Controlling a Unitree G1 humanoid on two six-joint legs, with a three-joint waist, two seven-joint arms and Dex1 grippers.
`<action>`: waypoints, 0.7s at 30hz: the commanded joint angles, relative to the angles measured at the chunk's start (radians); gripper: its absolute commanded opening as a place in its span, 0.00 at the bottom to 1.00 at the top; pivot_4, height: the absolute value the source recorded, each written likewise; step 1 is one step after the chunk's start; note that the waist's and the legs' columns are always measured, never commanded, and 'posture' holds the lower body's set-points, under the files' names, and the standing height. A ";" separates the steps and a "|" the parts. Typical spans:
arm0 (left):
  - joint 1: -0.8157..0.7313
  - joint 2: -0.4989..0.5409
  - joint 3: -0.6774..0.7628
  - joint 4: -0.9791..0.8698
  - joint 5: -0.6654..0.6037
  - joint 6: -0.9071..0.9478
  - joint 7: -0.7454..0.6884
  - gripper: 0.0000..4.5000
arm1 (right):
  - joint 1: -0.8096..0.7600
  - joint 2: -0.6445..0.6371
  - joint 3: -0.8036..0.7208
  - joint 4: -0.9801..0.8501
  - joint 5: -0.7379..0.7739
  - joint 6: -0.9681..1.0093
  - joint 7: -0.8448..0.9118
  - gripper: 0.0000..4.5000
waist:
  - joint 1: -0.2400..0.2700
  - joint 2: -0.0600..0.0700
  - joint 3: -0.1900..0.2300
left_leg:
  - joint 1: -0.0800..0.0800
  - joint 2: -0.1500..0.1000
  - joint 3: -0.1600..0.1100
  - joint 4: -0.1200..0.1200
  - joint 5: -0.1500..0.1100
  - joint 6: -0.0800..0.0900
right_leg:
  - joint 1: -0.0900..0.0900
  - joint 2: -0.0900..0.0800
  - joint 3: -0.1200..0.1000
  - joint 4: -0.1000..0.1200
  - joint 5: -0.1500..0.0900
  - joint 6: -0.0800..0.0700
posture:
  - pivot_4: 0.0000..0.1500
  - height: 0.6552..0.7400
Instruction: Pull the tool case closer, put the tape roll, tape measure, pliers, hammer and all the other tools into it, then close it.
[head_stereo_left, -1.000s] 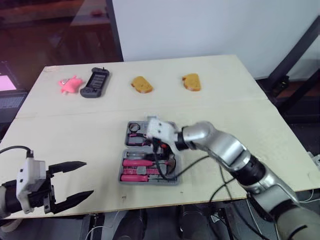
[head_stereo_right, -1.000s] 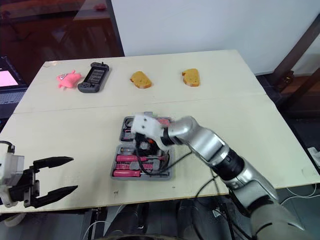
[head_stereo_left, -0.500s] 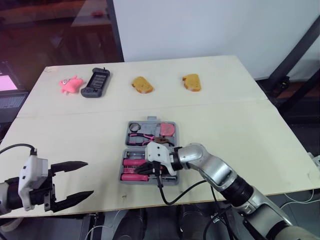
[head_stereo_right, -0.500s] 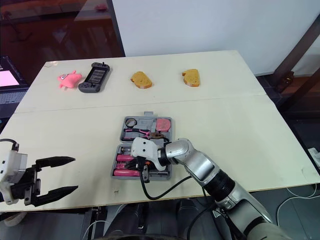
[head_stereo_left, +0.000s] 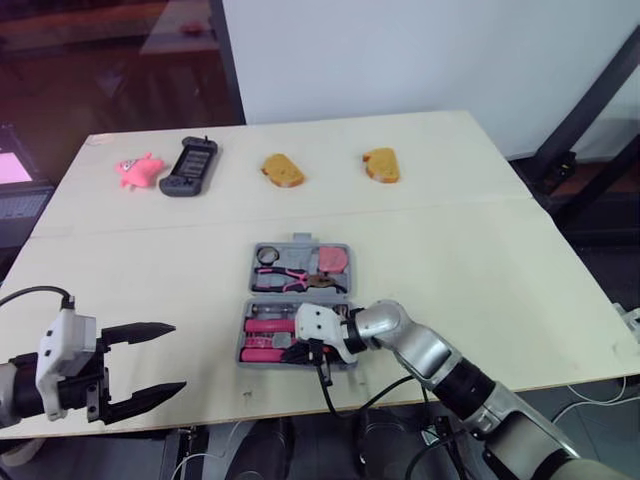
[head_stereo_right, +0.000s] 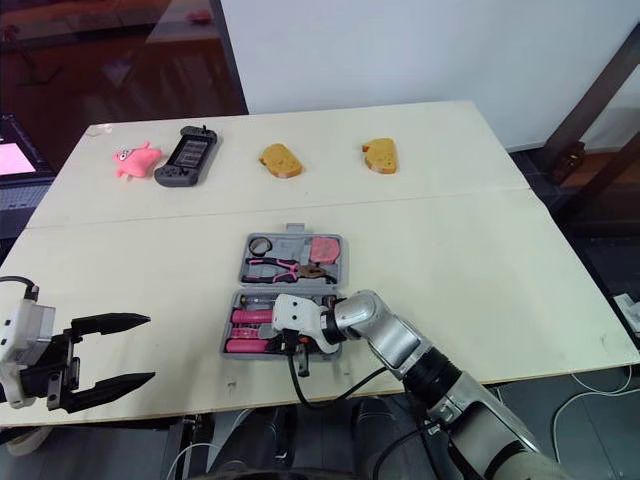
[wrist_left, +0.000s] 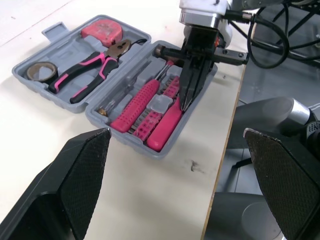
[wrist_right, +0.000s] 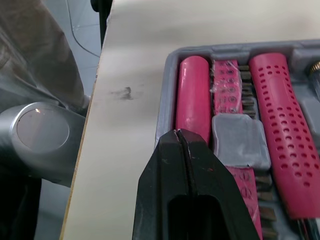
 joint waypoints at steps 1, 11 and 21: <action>-0.008 0.002 0.019 -0.011 -0.002 -0.011 0.007 1.00 | 0.024 0.003 0.009 0.113 -0.061 0.003 -0.019 0.01 | 0.000 -0.001 -0.001 | 0.003 0.000 0.000 -0.001 0.000 0.000 | 0.003 0.000 0.000 0.000 -0.001 -0.002 | 1.00 1.00; -0.055 0.020 -0.044 0.044 0.092 0.004 0.078 1.00 | 0.048 -0.048 -0.262 -0.282 0.222 0.149 0.046 0.01 | 0.010 -0.001 -0.001 | 0.012 0.004 0.002 -0.007 0.000 0.000 | 0.014 0.003 0.001 -0.012 -0.002 -0.005 | 1.00 1.00; -0.221 0.046 -0.181 0.237 0.210 -0.032 0.114 1.00 | 0.144 -0.399 -0.494 -0.537 0.306 0.303 0.081 0.01 | 0.032 -0.002 -0.001 | 0.010 0.005 0.003 -0.007 0.000 0.000 | 0.014 0.002 0.000 -0.014 -0.002 -0.006 | 1.00 1.00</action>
